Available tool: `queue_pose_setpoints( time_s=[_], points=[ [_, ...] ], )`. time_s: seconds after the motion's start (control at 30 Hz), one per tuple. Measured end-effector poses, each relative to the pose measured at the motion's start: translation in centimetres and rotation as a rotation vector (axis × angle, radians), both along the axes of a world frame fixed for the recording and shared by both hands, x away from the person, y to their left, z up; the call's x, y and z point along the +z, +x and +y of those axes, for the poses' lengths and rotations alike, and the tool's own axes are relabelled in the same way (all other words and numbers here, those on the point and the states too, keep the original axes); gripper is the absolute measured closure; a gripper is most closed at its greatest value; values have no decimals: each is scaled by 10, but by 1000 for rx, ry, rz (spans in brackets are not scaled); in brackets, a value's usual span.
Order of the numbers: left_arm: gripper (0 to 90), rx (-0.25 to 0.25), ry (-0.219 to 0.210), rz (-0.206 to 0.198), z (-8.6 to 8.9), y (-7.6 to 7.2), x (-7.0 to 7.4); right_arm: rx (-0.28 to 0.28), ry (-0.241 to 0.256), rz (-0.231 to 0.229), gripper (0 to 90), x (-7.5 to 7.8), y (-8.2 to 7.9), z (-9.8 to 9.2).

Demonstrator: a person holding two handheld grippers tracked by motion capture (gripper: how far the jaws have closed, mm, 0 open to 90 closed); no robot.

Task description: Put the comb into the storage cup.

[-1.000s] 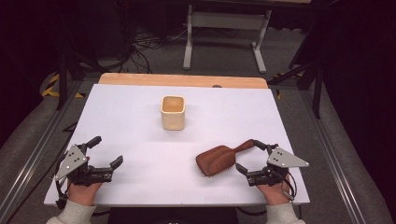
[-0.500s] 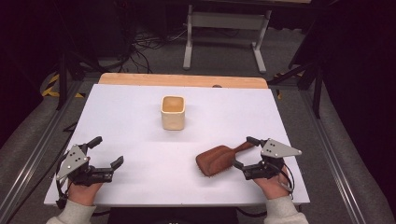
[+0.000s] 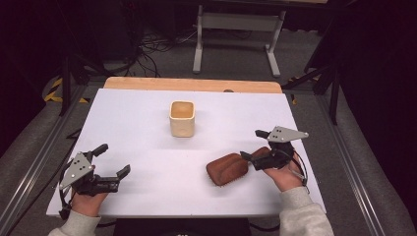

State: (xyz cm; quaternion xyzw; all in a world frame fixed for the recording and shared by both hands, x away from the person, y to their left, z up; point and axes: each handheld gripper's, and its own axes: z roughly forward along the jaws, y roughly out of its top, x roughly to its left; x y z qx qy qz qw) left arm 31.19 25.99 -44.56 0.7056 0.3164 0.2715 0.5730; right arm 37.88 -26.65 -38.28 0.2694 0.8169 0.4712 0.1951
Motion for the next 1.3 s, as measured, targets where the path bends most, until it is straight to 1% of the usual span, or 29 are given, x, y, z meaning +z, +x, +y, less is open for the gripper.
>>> queue_pose_setpoints(
  time_s=[0.13,0.23,0.27,0.37,0.4,0.47,0.53,0.6,0.7,0.73,0.77,0.8,0.87,0.93,0.97,1.0,1.03,1.07,1.13,1.2,1.3],
  points=[
    [3,0,-5,1,1,0,0,4,-26,5,74,6,9,2],
    [3,-1,-4,0,1,0,0,5,-32,20,74,9,16,2],
    [3,-2,-3,0,1,0,0,6,-50,32,78,10,21,4],
    [3,0,-2,0,1,0,0,12,-65,49,91,10,25,5],
    [3,0,-2,0,1,0,0,7,-94,76,100,10,31,6],
    [3,0,-3,0,1,0,0,-2,-115,98,109,9,35,7],
    [3,0,-3,1,1,0,0,-2,-150,129,132,8,42,8],
    [3,-1,-2,1,1,0,0,-2,-169,143,149,8,46,9],
    [3,-3,-4,1,1,0,0,5,-203,160,203,9,52,10],
    [3,-3,-4,1,1,0,0,5,-203,160,203,9,52,10],
    [3,-3,-4,1,1,0,0,6,-216,165,229,9,54,10],
    [3,-3,-3,0,1,0,0,9,-241,171,289,10,57,11],
    [3,-4,-2,0,1,0,0,12,-253,192,368,10,59,11],
    [3,-3,-1,1,1,0,-1,21,-281,212,461,8,62,11],
    [3,-3,-1,1,1,0,-1,21,-281,212,461,8,62,11],
    [3,-4,-2,1,1,0,-1,21,-310,225,505,7,63,13],
    [3,-4,-2,1,1,0,-1,23,-330,236,566,7,65,14],
    [3,-4,-1,1,1,0,-1,28,-353,253,647,6,67,15],
    [3,-5,-1,0,1,0,0,31,-388,281,730,4,70,18],
    [3,-10,-4,0,2,0,-1,30,-417,311,800,1,73,20],
    [3,-9,-4,0,2,0,-1,35,-440,333,874,-3,76,21]
  ],
)
